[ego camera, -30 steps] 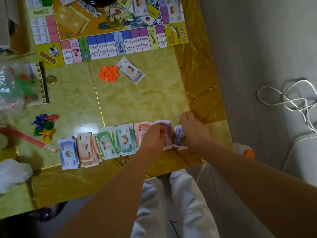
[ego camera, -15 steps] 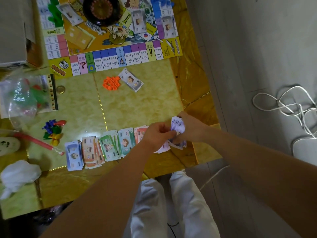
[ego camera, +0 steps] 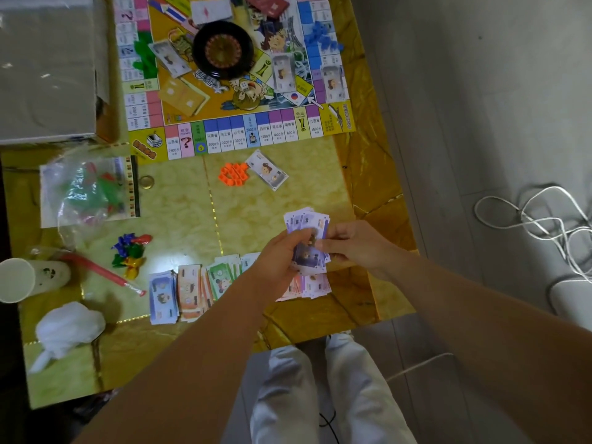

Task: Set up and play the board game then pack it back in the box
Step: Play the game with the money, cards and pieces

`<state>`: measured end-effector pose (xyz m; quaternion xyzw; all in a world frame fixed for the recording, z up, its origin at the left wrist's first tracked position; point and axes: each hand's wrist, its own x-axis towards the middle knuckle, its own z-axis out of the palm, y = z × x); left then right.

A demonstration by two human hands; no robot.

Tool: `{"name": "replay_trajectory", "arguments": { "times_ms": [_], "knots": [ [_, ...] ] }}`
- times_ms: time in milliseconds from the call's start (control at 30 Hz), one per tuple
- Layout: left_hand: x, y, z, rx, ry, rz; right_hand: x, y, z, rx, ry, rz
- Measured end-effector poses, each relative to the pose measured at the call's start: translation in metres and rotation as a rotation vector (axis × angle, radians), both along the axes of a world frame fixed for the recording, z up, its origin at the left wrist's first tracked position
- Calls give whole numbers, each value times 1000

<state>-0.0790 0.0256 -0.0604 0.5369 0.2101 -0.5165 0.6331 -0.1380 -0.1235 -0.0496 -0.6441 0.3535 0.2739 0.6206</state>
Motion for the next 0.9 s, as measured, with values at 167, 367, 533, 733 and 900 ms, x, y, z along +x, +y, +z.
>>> {"name": "replay_trajectory", "arguments": {
  "times_ms": [167, 367, 533, 733, 900],
  "knots": [
    [17, 9, 1, -22, 3, 1, 18, 11, 3, -32, -70, -70],
    [34, 11, 6, -28, 35, 66, 38, 21, 2, -80, -92, -99],
    [44, -1, 4, 20, 17, 86, 51, 14, -5, -164, -125, -59],
    [59, -35, 0, 97, 24, 145, 73, -8, -13, -199, -149, -11],
    [84, -65, 3, 170, -9, 165, 103, -41, -21, -232, -132, -36]
  ]
}}
